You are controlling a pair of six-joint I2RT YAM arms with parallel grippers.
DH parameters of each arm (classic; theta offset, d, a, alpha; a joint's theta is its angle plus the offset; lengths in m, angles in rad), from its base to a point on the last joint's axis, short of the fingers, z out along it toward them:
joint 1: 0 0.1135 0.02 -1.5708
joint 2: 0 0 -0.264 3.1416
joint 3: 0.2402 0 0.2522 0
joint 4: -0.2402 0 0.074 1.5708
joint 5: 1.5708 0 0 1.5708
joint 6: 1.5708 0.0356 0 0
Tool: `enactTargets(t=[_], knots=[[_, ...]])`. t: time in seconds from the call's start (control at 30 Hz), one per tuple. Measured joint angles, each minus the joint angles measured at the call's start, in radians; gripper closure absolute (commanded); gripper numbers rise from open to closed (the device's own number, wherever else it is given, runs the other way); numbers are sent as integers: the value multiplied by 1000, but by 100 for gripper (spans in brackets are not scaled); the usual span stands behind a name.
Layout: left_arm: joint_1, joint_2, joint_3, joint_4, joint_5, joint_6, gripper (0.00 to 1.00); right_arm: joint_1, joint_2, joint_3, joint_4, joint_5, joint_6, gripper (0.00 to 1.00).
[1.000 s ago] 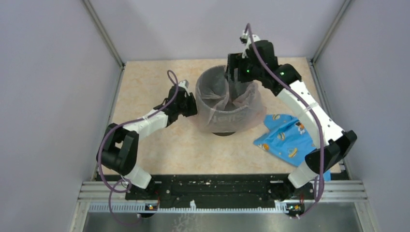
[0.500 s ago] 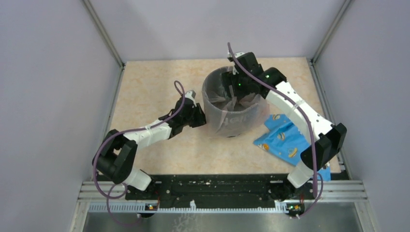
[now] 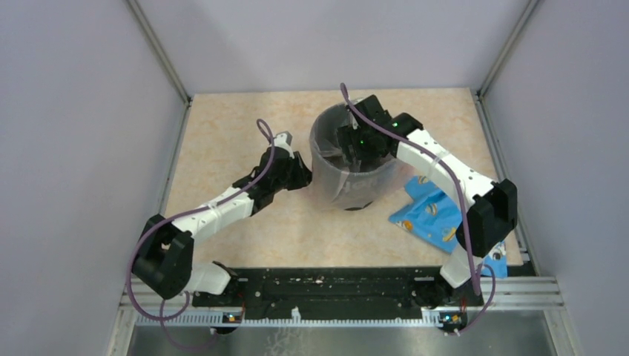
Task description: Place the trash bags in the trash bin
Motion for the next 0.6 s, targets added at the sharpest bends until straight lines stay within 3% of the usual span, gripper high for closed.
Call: enactTargets(t=[0.6], knots=[[51,-3,0,-31,2,33,65,0,69,-99,88,0,18,22]])
